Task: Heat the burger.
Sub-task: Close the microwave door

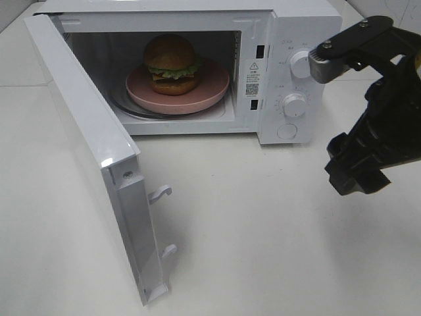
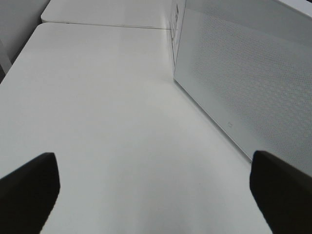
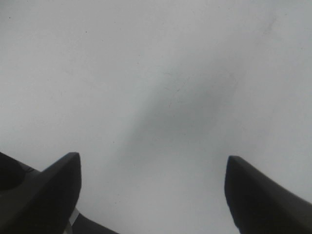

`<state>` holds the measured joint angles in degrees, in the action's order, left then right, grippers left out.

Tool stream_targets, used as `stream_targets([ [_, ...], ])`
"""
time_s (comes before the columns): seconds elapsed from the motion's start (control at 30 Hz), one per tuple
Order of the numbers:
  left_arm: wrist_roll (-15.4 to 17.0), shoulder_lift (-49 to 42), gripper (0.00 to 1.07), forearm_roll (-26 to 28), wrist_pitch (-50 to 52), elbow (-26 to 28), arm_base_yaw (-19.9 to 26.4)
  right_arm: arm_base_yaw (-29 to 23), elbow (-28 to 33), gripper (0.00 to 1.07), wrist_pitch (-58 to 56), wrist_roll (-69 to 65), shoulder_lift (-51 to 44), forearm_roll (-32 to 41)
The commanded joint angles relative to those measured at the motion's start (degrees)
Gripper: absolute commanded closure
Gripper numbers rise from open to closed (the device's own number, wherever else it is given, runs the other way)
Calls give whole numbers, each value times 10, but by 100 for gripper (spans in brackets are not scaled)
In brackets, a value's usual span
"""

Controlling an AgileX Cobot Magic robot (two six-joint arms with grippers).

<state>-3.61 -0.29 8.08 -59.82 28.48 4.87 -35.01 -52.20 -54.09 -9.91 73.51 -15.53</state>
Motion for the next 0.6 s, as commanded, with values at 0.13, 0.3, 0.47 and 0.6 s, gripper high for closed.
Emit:
stream_targets([
  [0.13, 0, -13, 8, 1, 5, -1, -2, 3, 40, 31, -13, -17, -54, 7],
  [0.3, 0, -13, 8, 1, 5, -1, -2, 37, 68, 31, -17, -19, -119, 26],
  [0.47, 0, -13, 8, 1, 5, -1, -2, 120, 112, 31, -18, -19, -208, 37],
  [0.6, 0, -13, 8, 1, 5, -1, -2, 155, 139, 31, -15, -25, -260, 37],
])
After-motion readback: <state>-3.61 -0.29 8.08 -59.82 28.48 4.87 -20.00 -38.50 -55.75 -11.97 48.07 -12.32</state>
